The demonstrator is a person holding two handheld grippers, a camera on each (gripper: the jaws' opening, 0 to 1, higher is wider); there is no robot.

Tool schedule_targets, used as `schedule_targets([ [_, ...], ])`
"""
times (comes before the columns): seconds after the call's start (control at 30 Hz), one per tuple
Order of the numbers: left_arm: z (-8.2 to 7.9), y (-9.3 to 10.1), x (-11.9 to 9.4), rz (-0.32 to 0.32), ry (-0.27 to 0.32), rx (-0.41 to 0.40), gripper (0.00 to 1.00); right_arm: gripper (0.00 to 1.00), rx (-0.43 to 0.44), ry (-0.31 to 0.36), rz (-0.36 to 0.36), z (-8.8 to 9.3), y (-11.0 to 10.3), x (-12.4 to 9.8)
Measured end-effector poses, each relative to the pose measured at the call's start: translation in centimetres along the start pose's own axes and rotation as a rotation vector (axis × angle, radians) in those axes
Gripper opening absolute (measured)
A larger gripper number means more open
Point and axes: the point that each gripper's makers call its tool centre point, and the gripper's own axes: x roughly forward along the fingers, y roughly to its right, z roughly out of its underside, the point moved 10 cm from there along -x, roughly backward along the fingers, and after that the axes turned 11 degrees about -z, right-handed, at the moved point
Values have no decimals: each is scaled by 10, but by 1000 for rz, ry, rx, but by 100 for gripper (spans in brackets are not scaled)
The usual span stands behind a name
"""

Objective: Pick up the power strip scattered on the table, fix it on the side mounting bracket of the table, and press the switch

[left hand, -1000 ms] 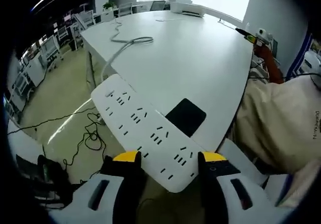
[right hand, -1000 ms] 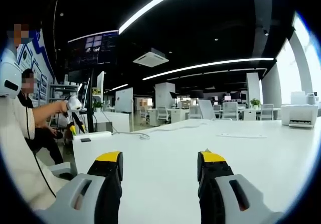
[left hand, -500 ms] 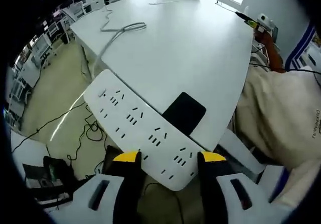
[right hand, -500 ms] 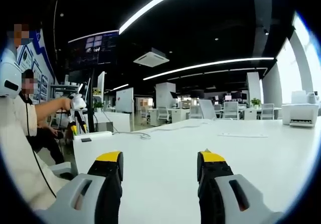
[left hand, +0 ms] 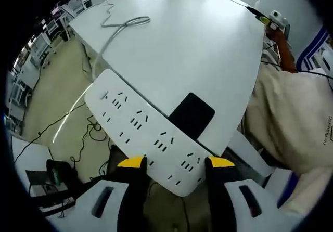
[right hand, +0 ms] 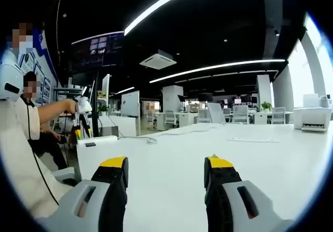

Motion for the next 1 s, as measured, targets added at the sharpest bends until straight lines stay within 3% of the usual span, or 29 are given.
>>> schedule_targets([
  [0.53, -2, 1, 0, -7, -23, 2, 49, 55, -3, -18, -27, 0, -5, 6],
  [1.0, -5, 0, 1, -9, -55, 12, 49, 55, -10, -57, -61, -25, -4, 22],
])
